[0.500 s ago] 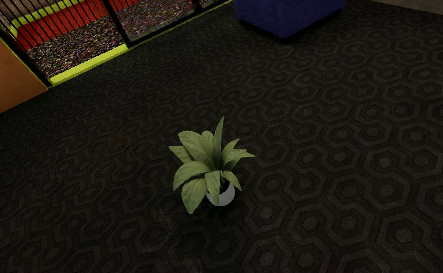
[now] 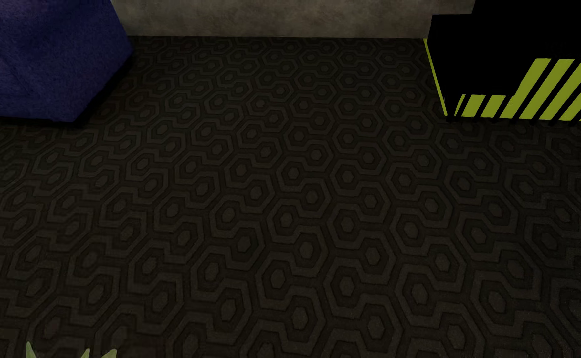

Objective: Circle plant

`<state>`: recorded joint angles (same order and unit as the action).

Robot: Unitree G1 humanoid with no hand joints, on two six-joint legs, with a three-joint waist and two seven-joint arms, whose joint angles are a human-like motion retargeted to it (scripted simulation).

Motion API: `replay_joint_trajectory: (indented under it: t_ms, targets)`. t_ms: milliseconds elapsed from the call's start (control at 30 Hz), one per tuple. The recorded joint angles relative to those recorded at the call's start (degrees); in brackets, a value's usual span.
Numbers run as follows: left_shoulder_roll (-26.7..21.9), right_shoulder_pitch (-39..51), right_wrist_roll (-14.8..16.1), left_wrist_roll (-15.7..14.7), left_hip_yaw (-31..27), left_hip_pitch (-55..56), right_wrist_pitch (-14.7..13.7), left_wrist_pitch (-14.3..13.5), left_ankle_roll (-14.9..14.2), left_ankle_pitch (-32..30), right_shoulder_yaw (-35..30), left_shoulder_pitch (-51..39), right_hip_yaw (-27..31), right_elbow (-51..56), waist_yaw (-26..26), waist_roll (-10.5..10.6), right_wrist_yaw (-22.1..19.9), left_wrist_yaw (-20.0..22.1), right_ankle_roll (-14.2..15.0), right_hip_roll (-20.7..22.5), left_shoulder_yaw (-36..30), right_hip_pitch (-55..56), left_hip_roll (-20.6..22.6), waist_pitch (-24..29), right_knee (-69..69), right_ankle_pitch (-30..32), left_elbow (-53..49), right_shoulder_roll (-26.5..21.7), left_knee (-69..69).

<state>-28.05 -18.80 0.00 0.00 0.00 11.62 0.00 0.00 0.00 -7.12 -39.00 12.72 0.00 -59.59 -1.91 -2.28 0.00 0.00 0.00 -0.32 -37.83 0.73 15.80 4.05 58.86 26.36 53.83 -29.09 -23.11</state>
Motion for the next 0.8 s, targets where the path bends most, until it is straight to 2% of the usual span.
replay_joint_trajectory:
  t_ms: [33, 67, 100, 167, 200, 233, 300, 333, 367, 400, 467, 500, 567, 600, 667, 767, 800]
  targets:
    - [0.14, 0.10, 0.00, 0.00, 0.00, -1.79, 0.00, 0.00, 0.00, 2.24, 0.93, -0.78, 0.00, 0.84, 0.69, -0.14, 0.00, 0.00, 0.00, -0.47, 2.49, 7.56, -0.59, -0.52, 9.66, -16.27, -1.86, -0.19, 1.01]
    - [0.09, 0.08, 0.00, 0.00, 0.00, -3.77, 0.00, 0.00, 0.00, 4.89, 2.99, -1.16, 0.00, 2.10, 2.19, 0.07, 0.00, 0.00, 0.00, -0.89, 5.11, 13.76, -1.20, -1.10, 14.98, -28.82, -4.15, -0.15, 1.93]
    - [0.02, -0.10, 0.00, 0.00, 0.00, -4.89, 0.00, 0.00, 0.00, 6.93, 5.85, -1.59, 0.00, 3.85, 4.06, 0.12, 0.00, 0.00, 0.00, -1.79, 7.20, 19.21, -1.01, -2.11, 15.45, -33.76, -6.47, 0.06, 2.03]
    - [0.31, -0.54, 0.00, 0.00, 0.00, -8.56, 0.00, 0.00, 0.00, 10.61, 11.33, -2.79, 0.00, 7.87, 6.15, 0.92, 0.00, 0.00, 0.00, -1.77, 9.86, 26.96, -0.74, -3.66, 4.11, -31.81, -10.45, 0.66, 3.58]
    - [0.49, -0.49, 0.00, 0.00, 0.00, -11.02, 0.00, 0.00, 0.00, 21.36, 12.51, -3.14, 0.00, 9.19, 7.09, 1.55, 0.00, 0.00, 0.00, -1.70, 10.65, 28.52, -0.51, -4.03, -5.39, -29.44, -11.94, 0.99, 5.10]
    - [0.66, -0.20, 0.00, 0.00, 0.00, -13.94, 0.00, 0.00, 0.00, 25.66, 12.58, -3.19, 0.00, 9.82, 7.88, 2.22, 0.00, 0.00, 0.00, -1.36, 11.05, 28.11, -0.53, -4.16, -16.66, -26.84, -12.79, 1.30, 7.04]
    - [1.00, 0.53, 0.00, 0.00, 0.00, -17.94, 0.00, 0.00, 0.00, 28.33, 11.17, -2.97, 0.00, 9.39, 9.71, 3.99, 0.00, 0.00, 0.00, 0.34, 10.06, 24.55, -1.95, -4.23, -35.81, -27.01, -11.97, 1.72, 7.42]
    - [1.25, 0.63, 0.00, 0.00, 0.00, -19.20, 0.00, 0.00, 0.00, 28.73, 10.27, -2.95, 0.00, 8.82, 10.25, 4.78, 0.00, 0.00, 0.00, 0.55, 8.79, 23.38, -2.82, -4.18, -44.28, -23.28, -10.36, 1.81, 6.66]
    - [1.40, 0.88, 0.00, 0.00, 0.00, -20.50, 0.00, 0.00, 0.00, 24.96, 8.99, -2.70, 0.00, 7.75, 10.47, 4.89, 0.00, 0.00, 0.00, 0.48, 7.28, 23.63, -3.14, -4.40, -44.03, -21.56, -8.33, 1.93, 2.94]
    - [1.73, 1.42, 0.00, 0.00, 0.00, -20.55, 0.00, 0.00, 0.00, 21.39, 7.04, -2.35, 0.00, 6.19, 10.56, 5.06, 0.00, 0.00, 0.00, 0.56, 5.74, 24.29, -3.52, -5.15, -36.53, -23.01, -5.48, 2.17, 0.99]
    - [2.73, 2.05, 0.00, 0.00, 0.00, -16.89, 0.00, 0.00, 0.00, 4.04, 2.29, -1.39, 0.00, 2.84, 10.03, 5.95, 0.00, 0.00, 0.00, 1.59, -0.02, 22.73, -6.68, -5.96, -32.29, -24.94, 1.94, 1.91, -8.14]
    - [2.33, 1.46, 0.00, 0.00, 0.00, -13.53, 0.00, 0.00, 0.00, -3.96, 1.97, -0.12, 0.00, 3.03, 9.88, 5.29, 0.00, 0.00, 0.00, 2.16, -2.00, 18.33, -8.48, -5.12, -32.89, -27.35, 3.42, 1.47, -16.45]
    - [0.82, -0.77, 0.00, 0.00, 0.00, -9.31, 0.00, 0.00, 0.00, -12.49, 1.61, 2.28, 0.00, 6.14, 8.27, 4.46, 0.00, 0.00, 0.00, 3.77, -3.00, 4.12, -10.54, -0.11, -35.63, -32.63, 1.93, -0.43, -32.94]
    - [0.65, -0.97, 0.00, 0.00, 0.00, -6.70, 0.00, 0.00, 0.00, -13.82, 1.92, 2.65, 0.00, 5.85, 5.89, 3.82, 0.00, 0.00, 0.00, 4.24, -2.43, -1.22, -10.72, 1.45, -36.96, -34.82, 1.24, -1.06, -36.70]
    - [0.17, -0.86, 0.00, 0.00, 0.00, -2.50, 0.00, 0.00, 0.00, -12.68, 3.24, 3.70, 0.00, 4.74, 0.91, 1.73, 0.00, 0.00, 0.00, 3.99, 0.46, -10.23, -9.36, 3.34, -42.79, -27.97, -1.49, -1.97, -31.14]
    - [-0.24, 0.18, 0.00, 0.00, 0.00, -0.23, 0.00, 0.00, 0.00, -6.09, 7.60, 3.99, 0.00, 6.34, -3.43, -0.07, 0.00, 0.00, 0.00, 4.32, 3.77, -18.99, -5.95, 3.74, -44.87, -35.86, -5.01, -3.51, -3.78]
    - [0.12, 1.03, 0.00, 0.00, 0.00, -1.36, 0.00, 0.00, 0.00, 4.89, 8.97, 3.59, 0.00, 6.85, -4.03, 0.02, 0.00, 0.00, 0.00, 4.96, 3.56, -20.83, -4.63, 3.70, -44.70, -36.70, -4.63, -4.00, 5.01]
